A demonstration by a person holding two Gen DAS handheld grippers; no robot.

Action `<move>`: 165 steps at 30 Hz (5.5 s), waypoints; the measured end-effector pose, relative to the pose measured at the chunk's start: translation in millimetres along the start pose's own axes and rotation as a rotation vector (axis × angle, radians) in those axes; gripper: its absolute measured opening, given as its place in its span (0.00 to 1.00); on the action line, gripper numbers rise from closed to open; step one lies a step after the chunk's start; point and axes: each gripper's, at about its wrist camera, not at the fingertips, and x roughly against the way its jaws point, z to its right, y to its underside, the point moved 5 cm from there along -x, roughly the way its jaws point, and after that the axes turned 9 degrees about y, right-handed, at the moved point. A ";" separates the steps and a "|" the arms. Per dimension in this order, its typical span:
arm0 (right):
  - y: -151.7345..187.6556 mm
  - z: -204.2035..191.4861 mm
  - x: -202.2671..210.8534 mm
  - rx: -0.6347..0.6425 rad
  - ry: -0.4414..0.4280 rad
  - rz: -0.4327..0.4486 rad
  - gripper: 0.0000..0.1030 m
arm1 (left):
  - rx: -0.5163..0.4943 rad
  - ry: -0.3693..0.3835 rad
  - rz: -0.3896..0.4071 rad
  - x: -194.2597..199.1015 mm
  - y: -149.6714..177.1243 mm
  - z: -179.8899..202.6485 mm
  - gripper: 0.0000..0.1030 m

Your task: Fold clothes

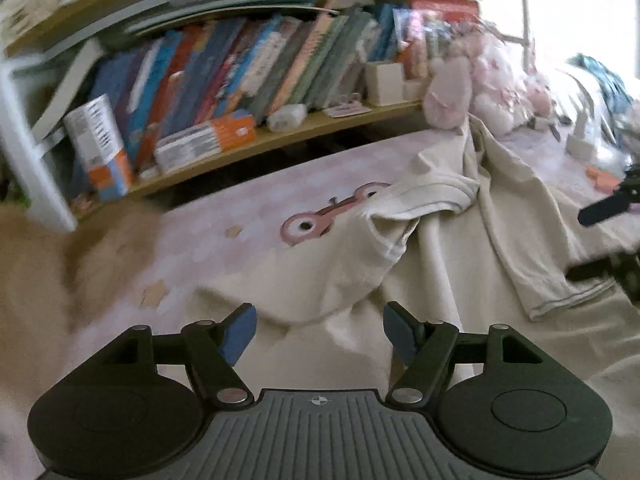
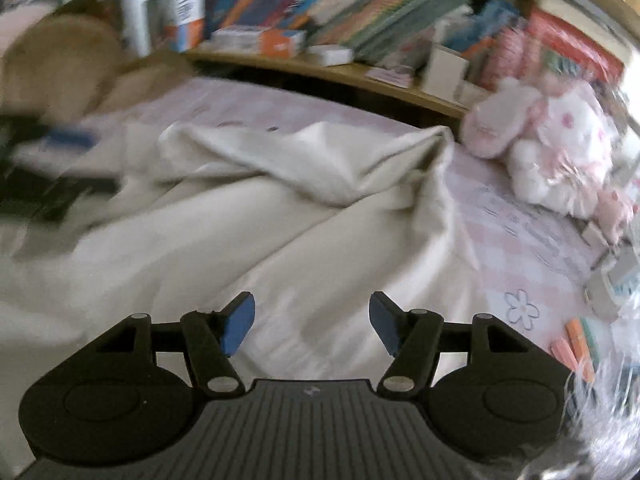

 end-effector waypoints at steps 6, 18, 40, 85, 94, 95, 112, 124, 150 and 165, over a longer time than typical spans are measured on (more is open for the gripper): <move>6.4 -34.9 -12.2 0.104 -0.016 -0.027 0.55 | 0.015 0.032 -0.041 -40.2 -20.4 -23.7 0.03; -11.9 -7.5 -25.4 -0.009 0.016 -0.016 0.10 | 0.333 -0.279 0.103 -35.2 -132.5 -186.1 0.07; -33.2 251.3 -78.4 -0.076 0.613 -0.087 0.09 | 0.320 -0.235 -0.154 70.7 41.0 -41.5 0.59; 77.4 -16.7 21.8 -0.344 0.036 -0.187 0.47 | 0.339 -0.126 -0.043 101.5 38.2 -73.4 0.71; 73.4 -19.1 13.8 -0.390 -0.011 -0.190 0.21 | 0.496 0.017 -0.173 109.6 102.0 -1.8 0.71; 73.3 -19.4 13.5 -0.392 -0.019 -0.190 0.10 | 0.512 0.018 -0.184 107.6 105.3 -0.5 0.71; 44.5 38.0 58.3 -0.607 0.006 -0.021 0.02 | 0.601 -0.033 -0.063 130.5 84.4 -25.7 0.01; 27.0 99.9 60.0 -0.664 0.198 0.082 0.03 | 0.620 -0.220 -0.020 125.9 76.5 -89.9 0.07; 83.9 24.6 65.1 -0.344 0.075 -0.169 0.03 | 0.572 -0.006 -0.197 185.7 139.9 -16.2 0.01; 166.9 39.7 171.8 -0.178 0.100 -0.501 0.05 | 0.384 0.187 -0.495 215.8 171.0 18.5 0.09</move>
